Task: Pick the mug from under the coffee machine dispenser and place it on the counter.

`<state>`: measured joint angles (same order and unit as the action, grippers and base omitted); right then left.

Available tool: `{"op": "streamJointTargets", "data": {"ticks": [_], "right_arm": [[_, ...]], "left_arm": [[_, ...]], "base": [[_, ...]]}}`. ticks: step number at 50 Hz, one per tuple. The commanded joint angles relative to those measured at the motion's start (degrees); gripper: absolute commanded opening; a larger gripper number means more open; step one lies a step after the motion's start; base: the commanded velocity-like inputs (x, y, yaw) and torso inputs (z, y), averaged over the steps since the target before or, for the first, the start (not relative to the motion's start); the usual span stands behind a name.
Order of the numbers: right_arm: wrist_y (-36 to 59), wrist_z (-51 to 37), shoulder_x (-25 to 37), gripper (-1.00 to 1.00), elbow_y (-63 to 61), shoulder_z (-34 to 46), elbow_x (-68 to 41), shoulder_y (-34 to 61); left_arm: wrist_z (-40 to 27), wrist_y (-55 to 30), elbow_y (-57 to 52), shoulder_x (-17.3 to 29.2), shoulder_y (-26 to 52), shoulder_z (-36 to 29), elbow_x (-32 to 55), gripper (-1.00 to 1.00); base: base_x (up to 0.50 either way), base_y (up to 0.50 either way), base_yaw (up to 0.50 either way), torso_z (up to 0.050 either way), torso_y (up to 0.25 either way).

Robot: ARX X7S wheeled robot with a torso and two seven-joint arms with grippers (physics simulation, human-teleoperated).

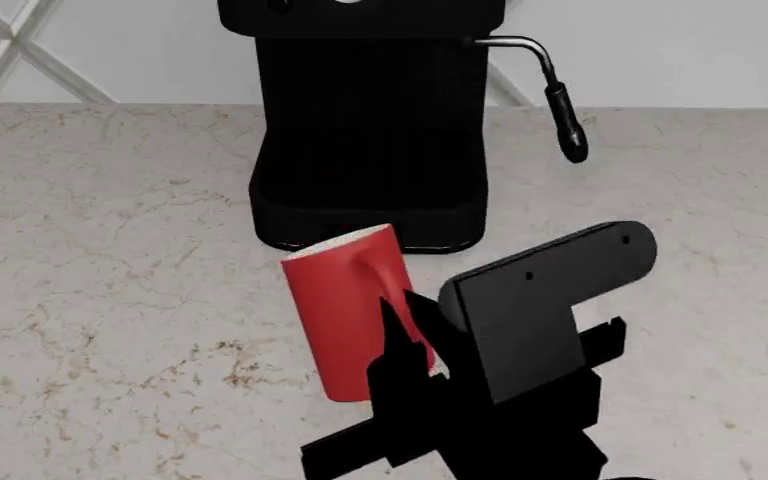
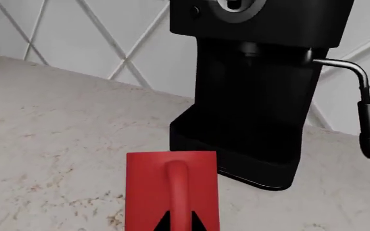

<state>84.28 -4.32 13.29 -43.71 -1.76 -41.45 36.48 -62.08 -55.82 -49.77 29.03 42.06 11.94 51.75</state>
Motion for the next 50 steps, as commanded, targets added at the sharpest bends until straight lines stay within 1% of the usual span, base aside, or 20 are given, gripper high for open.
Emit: {"op": "streamJointTargets", "data": {"ticks": [1,8,13,15,20,21,23,26,29,33,34,38,39,40,43,44,47,48,50], "right_arm": [[-4.47,-2.58,1.50,-1.00,0.18,0.64,-4.53,-7.29],[-2.58,-3.27,0.71,-1.00,2.01,0.90,-5.71,-8.09],[5.01,-6.97,-1.61,-1.00,1.50,-4.11,-10.23,-9.15],[5.58,-13.06,-0.16,-1.00,2.45,-4.48,-17.43,-9.72],[5.21,-38.47,5.70,-1.00,6.53,-3.86,-45.04,-10.52],[4.68,-41.65,6.34,-1.00,6.71,-3.41,-48.39,-11.13],[3.67,-46.26,7.68,-1.00,7.36,-2.23,-52.90,-12.04],[2.05,-50.87,9.87,-1.00,7.22,-1.05,-57.79,-13.62],[0.54,-52.97,11.57,-1.00,5.93,-1.88,-59.27,-15.98],[-1.07,-55.09,12.87,-1.00,4.66,-1.72,-61.52,-16.88],[-1.37,-55.76,13.28,1.00,4.42,-1.40,-62.22,-16.95],[-3.72,-60.09,15.98,1.00,3.13,-0.62,-66.14,-15.85],[-5.11,-63.15,18.05,1.00,2.42,0.60,-69.09,-14.09],[-6.09,-64.54,18.85,1.00,2.19,1.07,-70.49,-13.38],[-11.73,-73.97,25.98,1.00,-0.99,5.29,-80.09,-7.29],[-12.68,-75.11,26.80,1.00,-1.50,6.00,-81.43,-6.45],[-18.03,-82.03,32.45,1.00,-5.19,8.99,-88.52,-0.96],[-19.19,-82.91,33.33,1.00,-5.66,9.27,-89.53,-0.09],[-24.20,-85.30,39.15,1.00,-8.50,10.42,-93.63,4.51]], "left_arm": [[-0.23,0.09,0.00,0.16,-0.03,-0.12,0.24,1.00],[-0.40,0.24,-0.06,0.17,-0.07,0.14,0.64,1.00],[-0.36,0.40,-0.03,0.22,-0.14,0.22,0.85,1.00],[-0.30,0.50,0.00,0.26,-0.18,0.17,0.83,1.00],[-0.30,0.63,0.02,0.39,-0.18,-0.04,0.68,1.00],[-0.29,0.61,0.04,0.42,-0.14,-0.11,0.69,1.00],[-0.25,0.67,0.07,0.46,-0.15,-0.18,0.70,1.00],[-0.32,0.61,0.07,0.54,-0.07,-0.27,0.80,1.00],[-0.30,0.71,0.03,0.60,-0.08,-0.34,0.78,1.00],[-0.49,0.68,0.04,0.63,-0.03,-0.28,0.95,1.00],[-0.43,0.75,0.02,0.66,-0.06,-0.30,0.95,1.00],[-0.39,0.95,0.04,0.70,-0.14,-0.36,0.87,1.00],[-0.42,0.94,0.06,0.73,-0.13,-0.41,0.82,1.00],[-0.48,0.95,0.01,0.76,-0.12,-0.42,0.81,1.00],[-0.65,0.89,-0.03,0.81,-0.04,-0.40,0.92,1.00],[-0.69,0.91,-0.04,0.82,-0.04,-0.40,0.95,1.00],[-0.82,0.95,-0.11,0.88,-0.03,-0.47,0.83,1.00],[-0.83,1.00,-0.11,0.89,-0.06,-0.47,0.81,1.00],[-0.84,1.11,-0.06,0.90,-0.12,-0.56,0.66,1.00]], "base": [[0.00,0.00,0.00,0.000,0.000],[0.00,0.00,0.00,0.000,0.001],[0.00,0.00,0.00,0.000,0.000],[0.00,0.00,0.00,0.000,0.000],[0.00,0.00,0.00,0.000,0.000],[0.01,0.00,0.00,0.000,0.000],[0.00,0.00,0.00,0.000,0.000],[0.00,0.00,0.00,0.000,0.000],[0.00,0.00,0.00,0.000,0.000],[0.00,0.00,0.00,0.000,0.000],[0.00,0.00,0.00,0.000,0.000],[0.00,0.00,0.00,0.000,0.000],[0.00,0.00,0.00,0.000,0.000],[0.00,0.00,0.00,0.000,0.000],[0.00,0.00,0.00,0.000,0.000],[0.00,0.00,0.00,0.000,0.000],[0.00,0.00,0.00,0.000,0.000],[0.00,0.00,0.00,0.000,0.000],[0.00,0.00,0.00,0.000,0.000]]}}
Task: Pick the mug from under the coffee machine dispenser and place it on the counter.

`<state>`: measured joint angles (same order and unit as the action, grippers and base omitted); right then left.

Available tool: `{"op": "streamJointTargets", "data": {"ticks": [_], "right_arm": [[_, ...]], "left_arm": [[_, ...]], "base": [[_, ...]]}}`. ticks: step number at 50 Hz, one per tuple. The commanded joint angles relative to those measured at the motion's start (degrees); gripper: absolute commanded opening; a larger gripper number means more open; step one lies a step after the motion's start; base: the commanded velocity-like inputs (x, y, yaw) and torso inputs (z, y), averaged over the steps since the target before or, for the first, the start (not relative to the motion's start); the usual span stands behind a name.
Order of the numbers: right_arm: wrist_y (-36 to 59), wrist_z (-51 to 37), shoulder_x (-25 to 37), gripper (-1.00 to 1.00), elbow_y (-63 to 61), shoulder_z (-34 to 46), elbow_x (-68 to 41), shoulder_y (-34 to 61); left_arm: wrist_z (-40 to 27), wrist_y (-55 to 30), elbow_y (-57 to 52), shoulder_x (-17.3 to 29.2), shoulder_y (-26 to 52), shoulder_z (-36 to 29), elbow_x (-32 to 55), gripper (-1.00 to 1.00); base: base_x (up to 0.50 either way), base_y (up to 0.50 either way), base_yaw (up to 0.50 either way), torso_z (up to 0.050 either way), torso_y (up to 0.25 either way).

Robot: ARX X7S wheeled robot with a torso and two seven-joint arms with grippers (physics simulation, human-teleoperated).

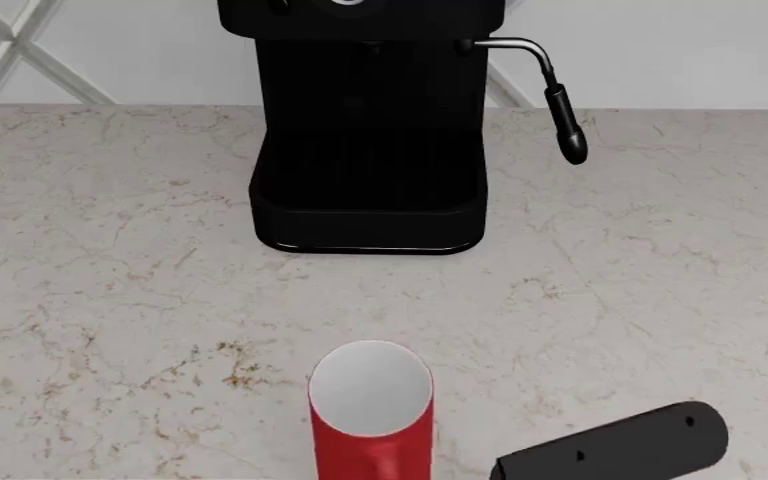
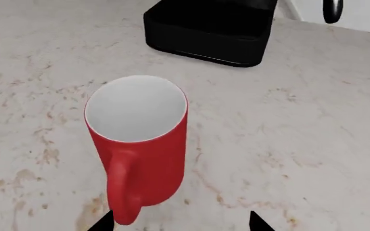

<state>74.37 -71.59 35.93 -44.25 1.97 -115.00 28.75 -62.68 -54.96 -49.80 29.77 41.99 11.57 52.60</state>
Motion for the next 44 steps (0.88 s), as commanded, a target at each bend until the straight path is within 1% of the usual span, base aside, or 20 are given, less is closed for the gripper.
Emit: {"op": "streamJointTargets", "data": {"ticks": [1,2,4,5,6,8,9,11,13,14,15,16,17,21,25,41,44], "right_arm": [[-17.28,-18.17,20.28,1.00,-9.85,7.73,-21.71,14.83],[-18.98,-17.90,21.49,1.00,-10.51,7.71,-22.05,15.55],[-23.64,-18.12,29.58,1.00,-13.14,7.83,-25.86,20.68],[-25.21,-18.10,33.18,1.00,-14.22,8.65,-28.52,24.83],[-26.46,-17.91,34.61,1.00,-14.52,9.01,-29.33,26.59],[-27.53,-17.98,41.51,1.00,-14.30,8.92,-36.26,35.63],[-27.39,-18.08,42.96,1.00,-14.00,10.44,-37.92,39.45],[-26.06,-18.29,46.34,1.00,-12.85,16.41,-41.85,50.66],[-22.90,-18.38,50.08,1.00,-10.09,23.81,-45.43,65.00],[-22.29,-18.38,50.43,1.00,-9.54,28.36,-45.87,70.43],[-18.89,-18.39,52.50,1.00,-7.66,30.57,-46.06,75.60],[-18.49,-18.40,52.82,1.00,-6.89,32.82,-46.27,79.62],[-16.73,-18.40,54.00,1.00,-5.81,31.82,-46.29,81.05],[-12.15,-18.41,54.07,1.00,-0.43,30.03,-41.85,82.81],[-9.47,-18.41,54.07,1.00,3.95,28.18,-40.46,84.49],[-14.03,-18.41,54.07,1.00,1.30,28.07,-40.41,83.78],[-13.68,-18.41,54.07,1.00,1.77,27.64,-40.62,84.06]], "left_arm": [[-0.23,0.28,-0.01,0.15,-0.04,-0.20,-0.17,1.00],[-0.26,0.29,-0.01,0.17,-0.06,-0.22,-0.20,1.00],[-0.30,0.32,0.03,0.19,0.00,-0.34,-0.27,1.00],[-0.31,0.35,-0.01,0.23,0.02,-0.44,-0.38,1.00],[-0.31,0.41,0.02,0.21,0.00,-0.40,-0.35,1.00],[-0.43,0.44,0.03,0.19,0.04,-0.38,-0.33,1.00],[-0.44,0.49,0.04,0.19,0.02,-0.35,-0.33,1.00],[-0.47,0.58,0.05,0.18,-0.03,-0.27,-0.28,1.00],[-0.42,0.70,0.07,0.17,-0.06,-0.21,-0.17,1.00],[-0.41,0.77,0.06,0.17,-0.10,-0.19,-0.18,1.00],[-0.29,0.85,0.11,0.16,-0.12,-0.18,-0.09,1.00],[-0.31,0.88,0.13,0.15,-0.14,-0.11,0.00,1.00],[-0.17,0.97,0.17,0.13,-0.15,-0.02,0.18,1.00],[-0.02,1.21,0.14,0.19,-0.22,-0.07,0.19,1.00],[0.07,1.37,0.11,0.27,-0.25,-0.17,0.16,1.00],[-0.07,1.46,0.15,0.55,-0.08,-0.35,0.63,1.00],[-0.03,1.54,0.17,0.60,-0.12,-0.45,0.58,1.00]], "base": [[0.00,0.00,0.00,0.000,0.000],[0.00,0.00,0.00,0.000,0.000],[0.00,0.00,0.00,0.000,0.000],[0.00,0.00,0.00,0.000,0.000],[0.00,0.00,0.00,0.000,0.000],[0.00,0.00,0.00,0.000,0.000],[0.00,0.00,0.00,0.000,0.000],[0.00,0.00,0.00,0.000,0.000],[0.00,0.00,0.00,0.000,0.000],[0.00,0.00,0.00,0.000,0.000],[0.00,0.00,0.00,0.000,0.000],[0.00,0.00,0.00,0.000,0.000],[0.00,0.00,0.00,0.000,0.000],[0.00,0.00,0.00,0.000,0.000],[0.00,0.00,0.00,0.000,0.000],[0.00,0.00,0.00,0.000,0.000],[0.00,0.00,0.00,0.000,0.000]]}}
